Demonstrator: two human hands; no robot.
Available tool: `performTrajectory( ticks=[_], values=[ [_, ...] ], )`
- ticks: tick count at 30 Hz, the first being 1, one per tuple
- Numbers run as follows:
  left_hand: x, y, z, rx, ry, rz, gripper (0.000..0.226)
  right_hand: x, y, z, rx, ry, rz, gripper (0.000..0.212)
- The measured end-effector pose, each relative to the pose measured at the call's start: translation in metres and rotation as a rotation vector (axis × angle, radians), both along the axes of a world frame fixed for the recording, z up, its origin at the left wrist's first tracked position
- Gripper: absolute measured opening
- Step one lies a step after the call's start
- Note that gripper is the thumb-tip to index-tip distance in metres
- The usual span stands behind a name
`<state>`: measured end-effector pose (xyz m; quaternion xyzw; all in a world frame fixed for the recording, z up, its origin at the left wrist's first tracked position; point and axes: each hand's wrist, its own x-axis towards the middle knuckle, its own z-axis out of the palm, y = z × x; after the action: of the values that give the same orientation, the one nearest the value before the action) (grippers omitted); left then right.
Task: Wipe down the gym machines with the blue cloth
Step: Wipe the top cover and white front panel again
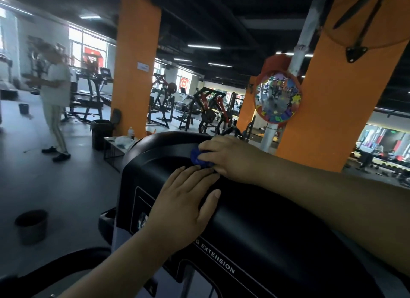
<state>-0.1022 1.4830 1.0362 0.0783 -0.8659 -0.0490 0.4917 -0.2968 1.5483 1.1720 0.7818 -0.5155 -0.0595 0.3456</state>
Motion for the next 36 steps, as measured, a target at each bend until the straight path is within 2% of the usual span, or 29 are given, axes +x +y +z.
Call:
performTrajectory(
  ticks=[6,9,12,16,22,29,32,36],
  values=[
    [0.014,-0.011,0.0,-0.027,-0.15,0.004,0.056,-0.016,0.0,0.015,0.061,0.076,0.058,0.035],
    [0.012,-0.01,-0.002,-0.007,-0.1,-0.006,0.054,-0.023,0.002,0.014,0.031,0.12,0.1,0.033],
    [0.007,-0.005,-0.006,0.015,-0.035,-0.015,0.048,-0.001,-0.037,0.007,0.013,0.097,0.163,0.031],
    [0.011,-0.007,-0.005,-0.006,-0.063,-0.011,0.047,0.019,-0.07,0.01,0.032,0.138,0.278,0.033],
    [0.01,-0.004,-0.005,-0.001,-0.033,-0.006,0.047,-0.017,-0.027,0.021,0.059,0.22,0.171,0.035],
    [0.012,-0.005,-0.004,0.0,-0.062,-0.022,0.049,0.019,-0.043,0.01,0.026,0.162,0.141,0.037],
    [0.013,-0.007,-0.004,-0.002,-0.095,-0.023,0.052,0.009,-0.005,0.019,0.059,0.148,0.055,0.039],
    [0.014,-0.009,-0.003,0.024,-0.122,-0.051,0.055,-0.005,0.085,0.025,0.078,0.093,-0.168,0.039]
  ],
)
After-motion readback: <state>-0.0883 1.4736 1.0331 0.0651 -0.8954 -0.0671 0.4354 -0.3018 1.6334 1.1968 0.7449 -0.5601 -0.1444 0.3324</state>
